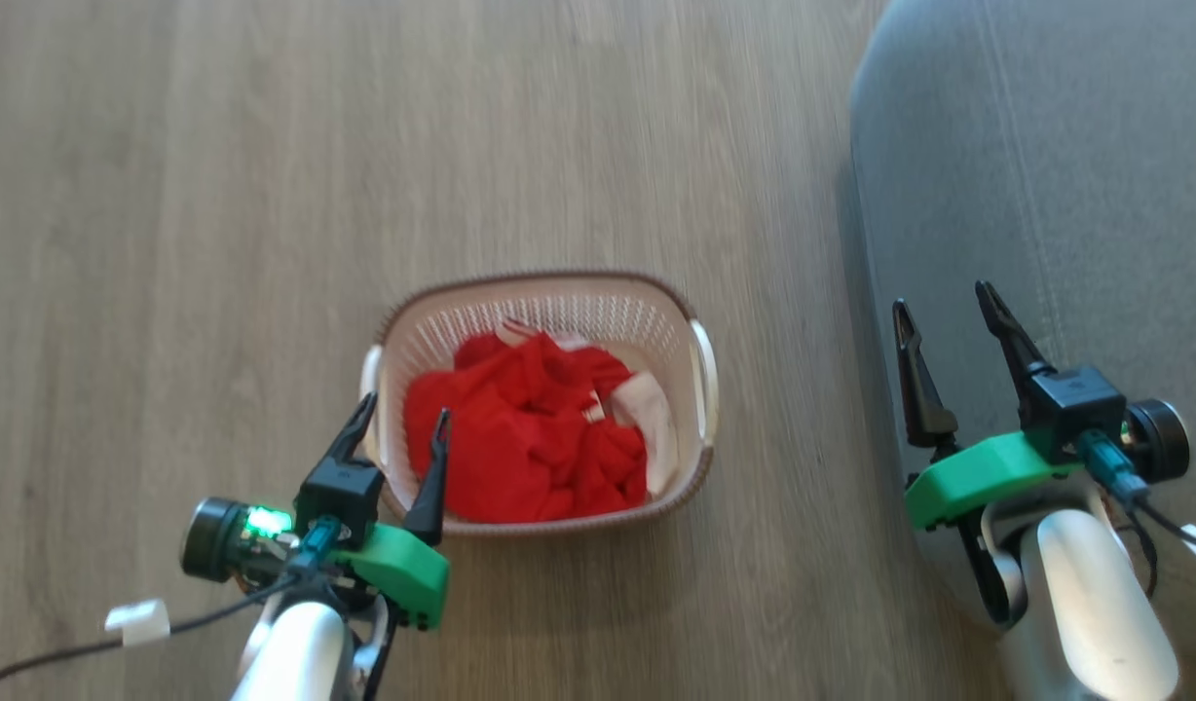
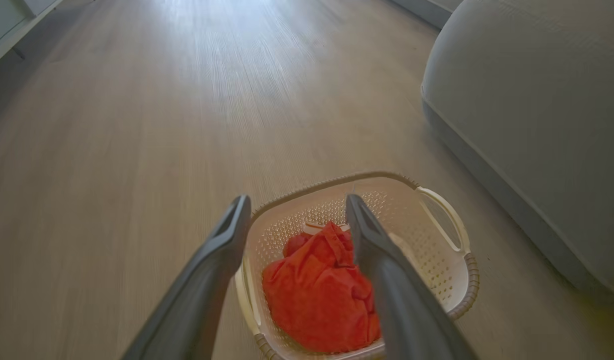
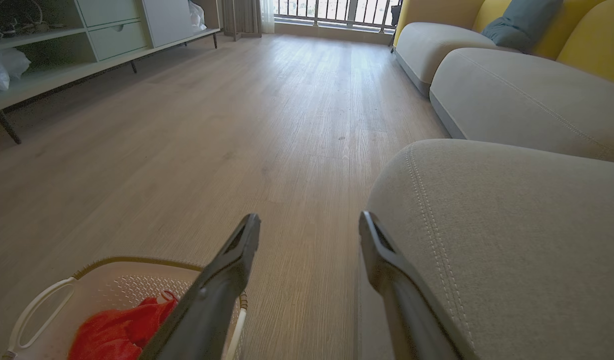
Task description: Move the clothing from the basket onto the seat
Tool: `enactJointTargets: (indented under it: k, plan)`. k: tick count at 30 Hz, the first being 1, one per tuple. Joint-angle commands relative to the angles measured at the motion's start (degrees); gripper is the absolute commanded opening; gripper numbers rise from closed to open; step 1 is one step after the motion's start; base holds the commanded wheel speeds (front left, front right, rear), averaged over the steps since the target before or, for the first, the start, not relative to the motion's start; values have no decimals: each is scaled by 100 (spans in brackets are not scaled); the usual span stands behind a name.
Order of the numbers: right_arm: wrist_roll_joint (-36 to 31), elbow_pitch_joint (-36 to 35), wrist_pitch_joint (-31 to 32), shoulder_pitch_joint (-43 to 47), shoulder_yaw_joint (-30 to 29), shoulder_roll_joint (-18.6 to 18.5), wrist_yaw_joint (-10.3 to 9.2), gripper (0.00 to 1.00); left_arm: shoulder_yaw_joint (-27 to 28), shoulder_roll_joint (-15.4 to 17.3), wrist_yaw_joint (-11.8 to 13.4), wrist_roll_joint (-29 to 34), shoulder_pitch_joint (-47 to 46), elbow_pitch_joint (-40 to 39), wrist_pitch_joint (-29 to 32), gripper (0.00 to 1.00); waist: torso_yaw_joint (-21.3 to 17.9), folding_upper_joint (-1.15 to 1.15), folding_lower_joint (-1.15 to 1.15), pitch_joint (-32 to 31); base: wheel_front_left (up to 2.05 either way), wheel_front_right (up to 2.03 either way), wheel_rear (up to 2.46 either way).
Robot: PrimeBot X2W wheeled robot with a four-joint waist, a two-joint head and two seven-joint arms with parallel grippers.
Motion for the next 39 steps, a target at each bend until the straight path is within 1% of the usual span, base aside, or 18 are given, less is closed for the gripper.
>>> enactJointTargets:
  k: [1,10,15,18,20,24,29,30,32,34,36,39]
  plan:
    - [60,-159,-67,-176,122,-18,-1,100,195,130,-40,58,-240,-12,-72,100,-268,0,-1,500,0,0,0]
    - [147,-287,-67,-294,92,-18,-1,100,1,627,-149,346,-990,670,-72,100,-645,0,-1,1618,0,0,0]
    - [278,-427,-67,-388,90,-18,-1,100,-356,936,-266,535,-1501,1160,-72,100,-791,0,-1,2196,0,0,0]
    - [407,-498,-67,-434,121,-18,-1,100,-728,1106,-355,726,-1854,1355,-72,100,-851,0,-1,2520,0,0,0]
    - [464,-501,-67,-444,179,-18,-1,100,-917,1185,-372,777,-2063,1584,-72,100,-886,0,-1,2679,0,0,0]
    - [563,-596,-67,-492,323,-18,-1,100,-1243,1316,-324,860,-2503,1935,-72,100,-995,0,-1,2977,0,0,0]
    - [826,-857,-67,-542,756,-18,-1,100,-1560,1413,-264,931,-3007,2544,-72,100,-1116,0,-1,3299,0,0,0]
    - [875,-904,-67,-541,835,-18,-1,100,-1617,1439,-210,975,-3125,2682,-72,100,-1139,0,-1,3357,0,0,0]
    - [968,-989,-67,-544,976,-18,-1,100,-1607,1467,23,978,-3327,2994,-72,100,-1186,0,-1,3468,0,0,0]
    - [1041,-1063,-67,-549,1123,-18,-1,100,-1674,1474,-7,979,-3531,3355,-72,100,-1249,0,-1,3580,0,0,0]
    - [1082,-1122,-67,-555,1229,-18,-1,100,-1709,1485,-31,949,-3733,3566,-72,100,-1308,0,-1,3684,0,0,0]
    - [1154,-1189,-67,-575,1282,-18,-1,100,-1804,1539,-130,945,-3990,3827,-72,100,-1400,0,-1,3831,0,0,0]
